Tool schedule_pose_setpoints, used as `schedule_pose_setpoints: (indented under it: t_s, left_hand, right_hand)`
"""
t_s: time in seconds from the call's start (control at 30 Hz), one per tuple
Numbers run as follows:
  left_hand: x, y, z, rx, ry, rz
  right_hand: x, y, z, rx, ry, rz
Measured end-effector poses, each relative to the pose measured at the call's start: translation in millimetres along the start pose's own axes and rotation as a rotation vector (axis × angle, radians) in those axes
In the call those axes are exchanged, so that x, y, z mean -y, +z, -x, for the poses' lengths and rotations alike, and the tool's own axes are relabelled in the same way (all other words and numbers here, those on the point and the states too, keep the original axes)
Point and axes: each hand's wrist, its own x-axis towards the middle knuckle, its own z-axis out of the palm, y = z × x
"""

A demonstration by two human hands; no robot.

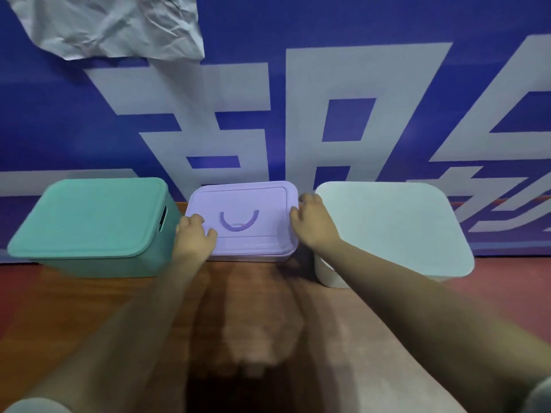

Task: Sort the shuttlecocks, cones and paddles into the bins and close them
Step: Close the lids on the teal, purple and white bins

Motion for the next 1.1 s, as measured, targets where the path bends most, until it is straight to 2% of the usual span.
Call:
schedule_pose_setpoints:
  t_s: [0.2, 0.37, 0.53, 0.63, 0.77, 0.87, 0.97, 1.1]
  left_hand:
    - [42, 2, -50, 0.114, -0.154, 0.053]
    - [62, 21, -74, 0.203, -0.236, 0.242]
    - [60, 22, -73, 0.117, -0.230, 0.287]
    - [59, 24, -73, 0.123, -0.229, 0.287]
    - [54, 28, -77, 0.127, -0.258, 0.258]
    - [50, 31, -80, 0.123, -0.262, 0.177]
    - [51, 33, -83, 0.082, -0.265, 0.178]
    - [55, 42, -88, -0.020, -0.175, 0.182]
  right_hand:
    - [5, 55, -28, 0.045, 0.267, 0.179]
    - [-4, 82, -40, 0.041, 0.401, 0.023]
    - [-9, 96, -43, -0.053, 0.499, -0.085]
    - [-10, 97, -45, -0.035, 0.589, -0.091]
    - [-9, 105, -54, -0.013, 0.607, -0.073]
    - [-10, 110, -60, -0.054, 0.554, -0.047]
    - [-12, 114, -67, -0.098, 0.516, -0.067]
    - [-19, 122, -77, -0.066, 0.541, 0.026]
